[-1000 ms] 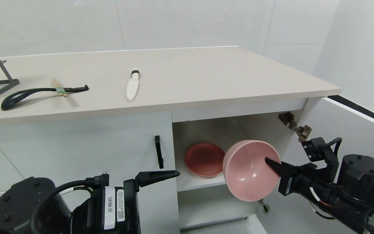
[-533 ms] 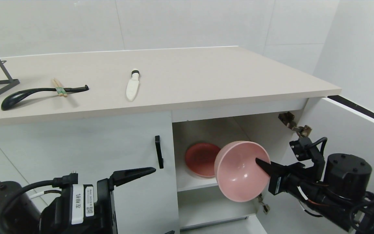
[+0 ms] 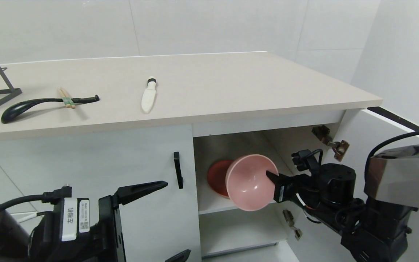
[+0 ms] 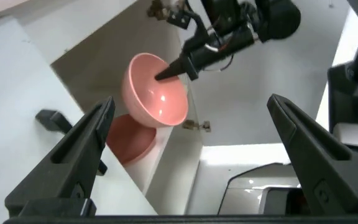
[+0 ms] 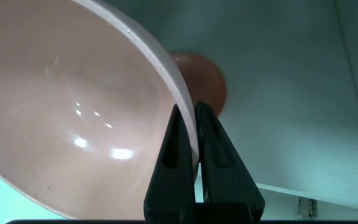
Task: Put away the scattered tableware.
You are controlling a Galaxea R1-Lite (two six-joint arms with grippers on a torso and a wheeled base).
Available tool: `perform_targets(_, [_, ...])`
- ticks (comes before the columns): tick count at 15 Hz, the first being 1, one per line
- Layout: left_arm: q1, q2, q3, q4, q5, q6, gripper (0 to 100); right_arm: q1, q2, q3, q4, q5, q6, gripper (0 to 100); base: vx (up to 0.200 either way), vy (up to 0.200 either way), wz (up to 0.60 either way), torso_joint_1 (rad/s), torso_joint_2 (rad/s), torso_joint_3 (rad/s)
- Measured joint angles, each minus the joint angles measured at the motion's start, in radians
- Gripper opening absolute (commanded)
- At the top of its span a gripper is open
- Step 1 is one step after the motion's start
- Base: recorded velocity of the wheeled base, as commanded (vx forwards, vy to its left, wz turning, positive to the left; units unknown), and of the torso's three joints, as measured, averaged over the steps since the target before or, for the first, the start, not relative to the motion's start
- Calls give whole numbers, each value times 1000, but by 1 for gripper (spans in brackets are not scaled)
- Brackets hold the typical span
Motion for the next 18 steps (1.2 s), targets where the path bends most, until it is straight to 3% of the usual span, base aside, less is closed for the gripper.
perform_targets(4, [-40,-8,0,0,225,-117,100,-3,67,-66,0,0,0,0,0,0,0,0,0,0])
perform_targets(6, [-90,-29,0,10,285,-140,100,-6,95,-108,-1,0,0,0,0,0,0,0,0,0])
perform_targets(10, [-127,-143,0,145,297,-144,100,-10,140,-166,0,5,2,0,0,0,0,0,0,0])
perform_targets(14, [-118,-409,0,402,296,-141,100,-13,180,-212,0,8,3,0,0,0,0,0,0,0])
perform_targets(18, [20,-647,0,565,297,-145,100,-16,220,-276,0,36,1,0,0,0,0,0,0,0])
